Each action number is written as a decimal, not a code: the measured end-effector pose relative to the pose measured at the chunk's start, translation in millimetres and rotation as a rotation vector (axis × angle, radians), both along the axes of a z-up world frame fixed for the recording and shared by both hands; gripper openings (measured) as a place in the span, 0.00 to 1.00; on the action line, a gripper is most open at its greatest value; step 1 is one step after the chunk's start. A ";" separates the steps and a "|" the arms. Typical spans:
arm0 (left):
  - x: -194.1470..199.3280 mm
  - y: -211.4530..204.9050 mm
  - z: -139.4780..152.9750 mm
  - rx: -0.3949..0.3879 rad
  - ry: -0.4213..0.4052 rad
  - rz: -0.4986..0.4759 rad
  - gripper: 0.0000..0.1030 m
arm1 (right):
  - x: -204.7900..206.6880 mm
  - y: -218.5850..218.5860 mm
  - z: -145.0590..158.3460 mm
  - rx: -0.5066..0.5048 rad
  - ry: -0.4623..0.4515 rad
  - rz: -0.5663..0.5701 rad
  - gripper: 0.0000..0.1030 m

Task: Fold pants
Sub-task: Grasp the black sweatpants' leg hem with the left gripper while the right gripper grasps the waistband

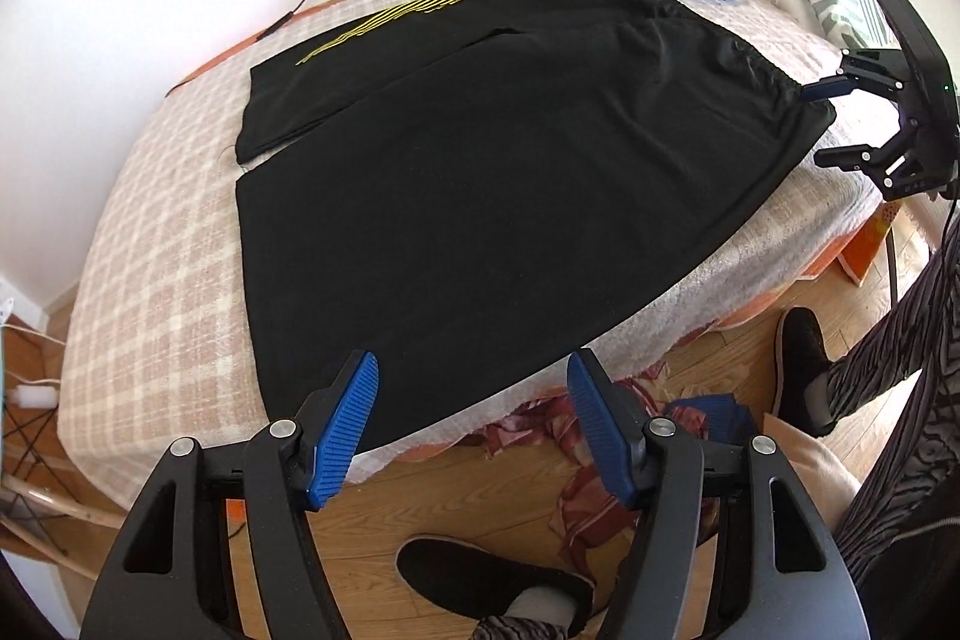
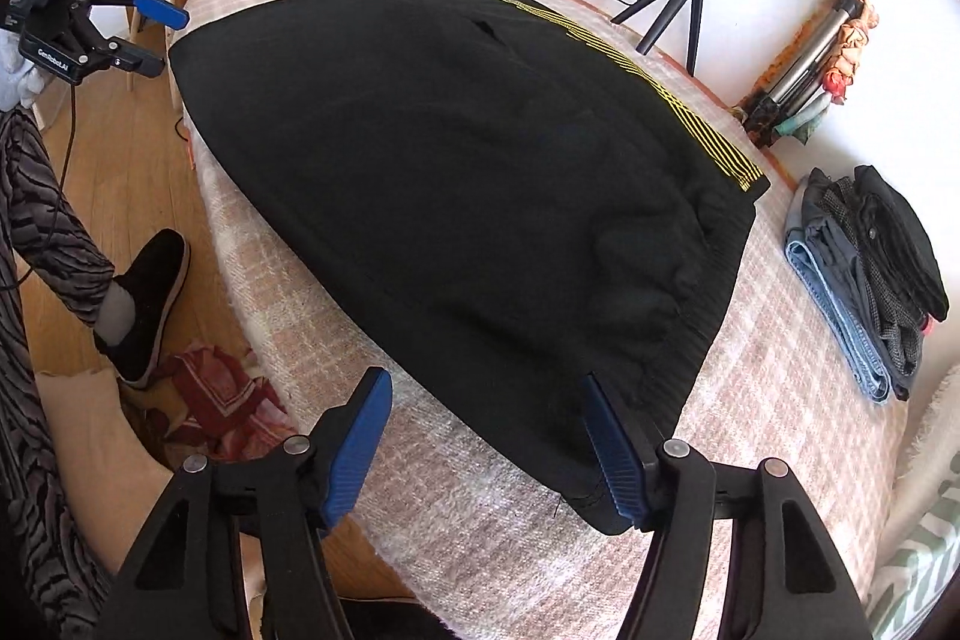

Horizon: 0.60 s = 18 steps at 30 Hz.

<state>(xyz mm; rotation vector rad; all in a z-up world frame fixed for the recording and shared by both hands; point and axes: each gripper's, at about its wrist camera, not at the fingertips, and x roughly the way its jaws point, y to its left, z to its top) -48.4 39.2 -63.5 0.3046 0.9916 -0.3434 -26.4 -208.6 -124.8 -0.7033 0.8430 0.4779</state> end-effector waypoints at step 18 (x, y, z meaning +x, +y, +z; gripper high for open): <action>0.7 -9.2 -29.2 0.157 -0.014 -0.115 0.63 | 21.1 17.8 19.7 0.025 -0.075 -0.021 0.05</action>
